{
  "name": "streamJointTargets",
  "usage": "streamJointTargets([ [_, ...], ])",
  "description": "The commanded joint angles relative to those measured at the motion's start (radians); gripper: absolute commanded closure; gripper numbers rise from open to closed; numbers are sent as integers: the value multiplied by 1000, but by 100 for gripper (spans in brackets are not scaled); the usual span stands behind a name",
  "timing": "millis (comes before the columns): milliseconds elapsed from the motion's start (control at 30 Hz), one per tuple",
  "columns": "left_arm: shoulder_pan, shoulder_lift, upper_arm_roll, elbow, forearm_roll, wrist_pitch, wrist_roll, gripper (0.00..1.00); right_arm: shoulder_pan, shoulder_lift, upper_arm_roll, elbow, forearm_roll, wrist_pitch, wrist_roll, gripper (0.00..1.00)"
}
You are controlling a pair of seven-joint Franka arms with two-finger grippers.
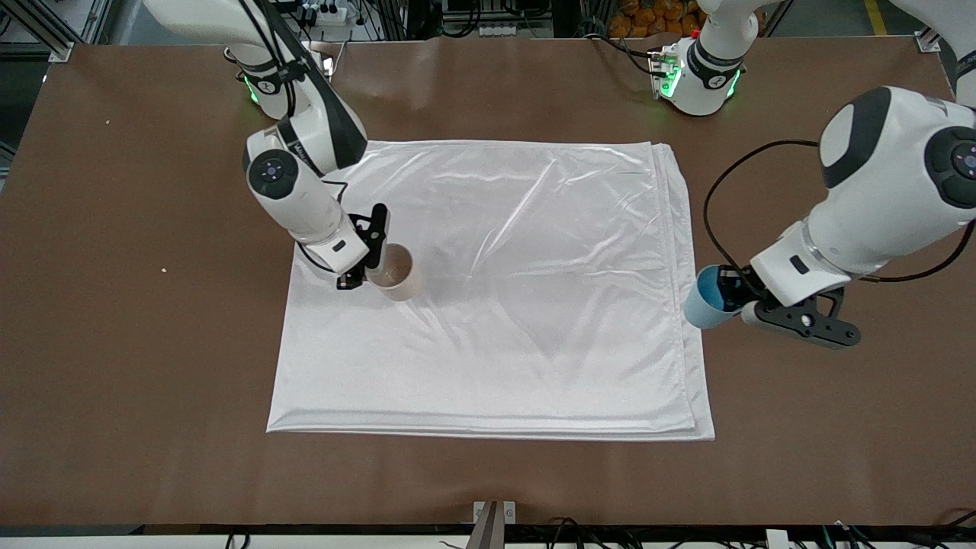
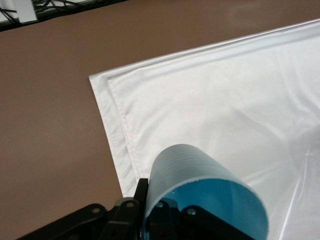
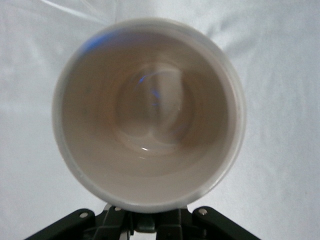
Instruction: Place blue cup into white mug on cloth
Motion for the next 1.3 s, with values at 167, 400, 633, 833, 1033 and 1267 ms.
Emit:
streamJointTargets([
  [167, -120, 18, -6, 10, 0, -24, -81, 100, 126, 85, -10, 92, -77, -15, 228, 100],
  [400, -148, 56, -5, 8, 46, -24, -88, 100, 161, 149, -10, 138, -102, -3, 255, 99],
  [633, -210, 90, 3, 11, 48, -22, -157, 100, 193, 217, -12, 209, -129, 0, 259, 99],
  [833, -210, 107, 17, 11, 48, -21, -153, 100, 203, 257, -10, 244, -182, 1, 272, 96],
  [1033, -209, 105, 28, 11, 50, -21, -151, 100, 206, 286, -12, 244, -185, 44, 268, 94],
  [1267, -197, 90, 32, 10, 53, -34, -148, 100, 207, 315, -12, 244, -206, 63, 256, 79],
])
